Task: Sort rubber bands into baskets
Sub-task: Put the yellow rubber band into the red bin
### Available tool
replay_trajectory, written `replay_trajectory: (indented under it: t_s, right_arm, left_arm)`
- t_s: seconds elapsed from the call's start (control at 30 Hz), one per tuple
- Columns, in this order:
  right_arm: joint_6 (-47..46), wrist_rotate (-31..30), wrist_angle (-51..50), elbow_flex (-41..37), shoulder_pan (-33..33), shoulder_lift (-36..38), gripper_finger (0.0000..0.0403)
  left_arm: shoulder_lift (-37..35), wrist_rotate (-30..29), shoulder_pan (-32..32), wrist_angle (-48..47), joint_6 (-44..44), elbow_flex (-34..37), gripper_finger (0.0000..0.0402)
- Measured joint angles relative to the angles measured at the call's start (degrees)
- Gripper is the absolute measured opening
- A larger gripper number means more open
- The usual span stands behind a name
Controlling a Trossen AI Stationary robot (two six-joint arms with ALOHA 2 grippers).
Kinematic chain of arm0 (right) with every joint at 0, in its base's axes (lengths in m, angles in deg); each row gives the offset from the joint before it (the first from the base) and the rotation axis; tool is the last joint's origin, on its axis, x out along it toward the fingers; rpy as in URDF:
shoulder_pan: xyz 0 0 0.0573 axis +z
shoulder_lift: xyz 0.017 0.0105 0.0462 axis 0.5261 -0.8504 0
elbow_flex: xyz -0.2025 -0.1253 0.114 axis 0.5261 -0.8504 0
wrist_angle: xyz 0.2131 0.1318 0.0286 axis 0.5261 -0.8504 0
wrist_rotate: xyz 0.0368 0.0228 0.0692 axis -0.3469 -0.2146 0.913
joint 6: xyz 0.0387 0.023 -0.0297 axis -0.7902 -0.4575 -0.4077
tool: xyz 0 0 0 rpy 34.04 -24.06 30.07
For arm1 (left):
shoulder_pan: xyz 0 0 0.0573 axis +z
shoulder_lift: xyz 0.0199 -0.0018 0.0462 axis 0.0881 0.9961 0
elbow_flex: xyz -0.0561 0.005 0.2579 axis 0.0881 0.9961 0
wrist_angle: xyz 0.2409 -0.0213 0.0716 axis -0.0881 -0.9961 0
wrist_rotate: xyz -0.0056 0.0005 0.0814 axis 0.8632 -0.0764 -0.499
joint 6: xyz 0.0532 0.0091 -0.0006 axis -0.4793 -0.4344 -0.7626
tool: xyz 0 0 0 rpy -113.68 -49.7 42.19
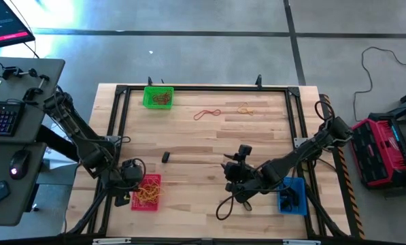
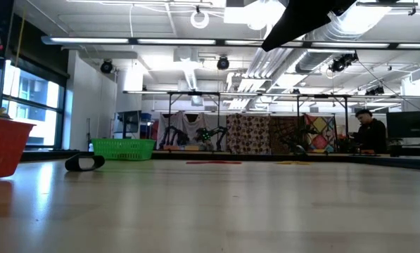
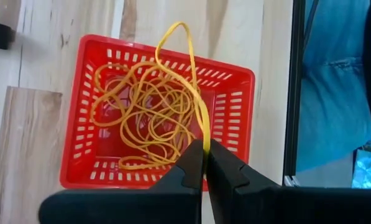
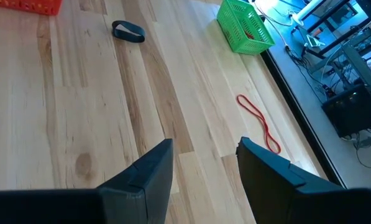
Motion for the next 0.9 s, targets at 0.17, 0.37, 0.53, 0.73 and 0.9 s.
replay_trajectory:
  t_s: [0.17,0.37,0.53,0.73,0.9]
  right_arm:
    - [0.0,0.8,0.0,0.0,0.0,0.0,0.0167]
    - [0.0,0.8,0.0,0.0,0.0,0.0,0.0167]
    - [0.0,0.9,0.0,0.0,0.0,0.0,0.0167]
    - [0.0,0.8,0.0,0.0,0.0,0.0,0.0167]
    - [-0.1,0.9,-0.1,0.0,0.0,0.0,0.0167]
  left_arm:
    - [0.0,0.6,0.0,-3.2,1.4,0.0,0.0]
    - [-1.4,-0.1,-1.1,-6.2,4.4,0.0,0.0]
    - [-2.2,-0.8,-1.1,-6.9,4.5,0.0,0.0]
    - [-5.2,-2.5,-1.1,-7.3,4.5,0.0,0.0]
    - [-7.2,-5.4,-1.0,-6.8,4.3,0.0,0.0]
